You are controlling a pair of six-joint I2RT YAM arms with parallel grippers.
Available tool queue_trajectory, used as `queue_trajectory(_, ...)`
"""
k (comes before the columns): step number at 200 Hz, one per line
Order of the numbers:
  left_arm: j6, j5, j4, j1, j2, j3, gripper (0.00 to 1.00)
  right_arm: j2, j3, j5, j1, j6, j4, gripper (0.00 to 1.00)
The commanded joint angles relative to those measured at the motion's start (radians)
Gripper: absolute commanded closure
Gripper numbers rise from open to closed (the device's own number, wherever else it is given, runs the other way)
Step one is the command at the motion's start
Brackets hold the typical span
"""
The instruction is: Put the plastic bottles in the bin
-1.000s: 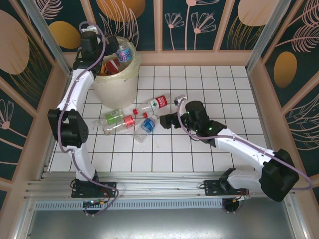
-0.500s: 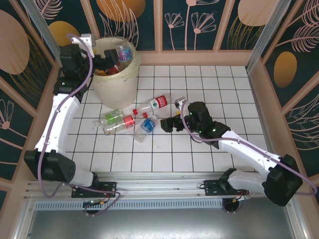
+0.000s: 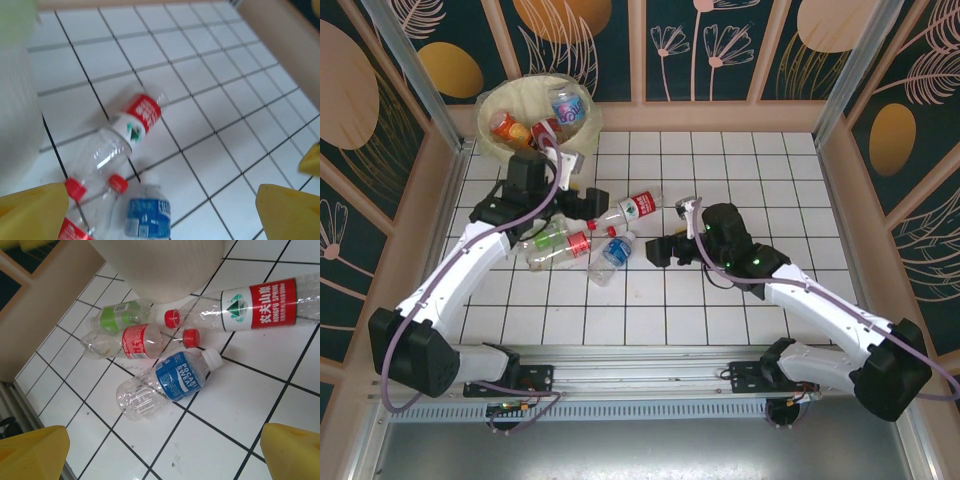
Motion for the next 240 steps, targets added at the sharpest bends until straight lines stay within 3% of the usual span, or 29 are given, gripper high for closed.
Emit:
queue_trajectory(1,0.005,-0.061,-0.073,-0.047,0.023,-0.025,0.04,-0.043,-0.018,0.035,-0.018,0.04,0.001,0.02)
queue_trajectory(80,-0.029,-0.2,-0.102,-0.193,0.142,-0.084,0.09,-0.078,-0.075,-0.036,-0.083,0.089,0.089,0.02)
queue_trajectory(164,-0.067,-0.304,-0.143,-0.249,0.285,-0.094,0.15,-0.036,-0.096,-0.15,-0.188,0.059,0.136,0.02)
queue_trajectory(240,-0.094,-0.275,-0.159,-0.277,0.329,-0.143,0.14,-0.011,-0.115,-0.201,-0.222,0.063,0.171,0.03)
